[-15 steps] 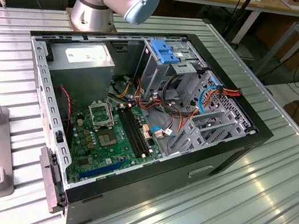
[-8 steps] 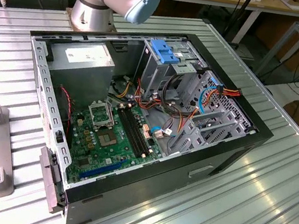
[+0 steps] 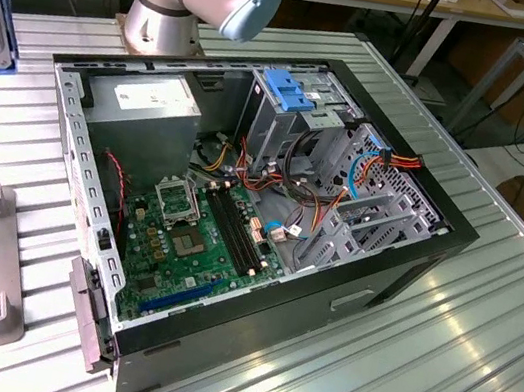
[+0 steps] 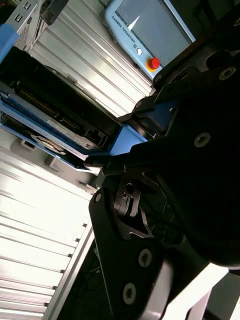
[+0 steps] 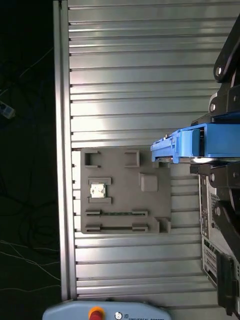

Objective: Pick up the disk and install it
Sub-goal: 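Pick up the disk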

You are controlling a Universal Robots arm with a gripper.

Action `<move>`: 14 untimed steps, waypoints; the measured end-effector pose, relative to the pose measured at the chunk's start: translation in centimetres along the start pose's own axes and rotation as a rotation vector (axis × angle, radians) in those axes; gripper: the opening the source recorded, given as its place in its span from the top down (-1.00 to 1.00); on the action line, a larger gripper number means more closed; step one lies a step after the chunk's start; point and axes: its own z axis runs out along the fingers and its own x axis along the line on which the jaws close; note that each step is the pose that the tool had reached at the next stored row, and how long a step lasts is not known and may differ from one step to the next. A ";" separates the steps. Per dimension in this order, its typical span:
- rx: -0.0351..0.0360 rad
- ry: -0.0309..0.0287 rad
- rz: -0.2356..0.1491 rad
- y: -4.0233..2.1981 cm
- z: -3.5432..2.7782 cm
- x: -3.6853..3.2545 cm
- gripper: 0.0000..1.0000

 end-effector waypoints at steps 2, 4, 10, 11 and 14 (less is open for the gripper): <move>0.0000 0.0000 0.000 -0.56 0.00 -0.02 0.26; 0.0000 0.0000 0.000 -0.96 0.01 -0.04 0.26; 0.0000 -0.0001 0.000 -2.19 0.01 -0.09 0.26; 0.0000 -0.0001 0.000 -2.40 0.01 -0.10 0.26; 0.0000 0.0000 0.000 -3.35 0.01 -0.14 0.26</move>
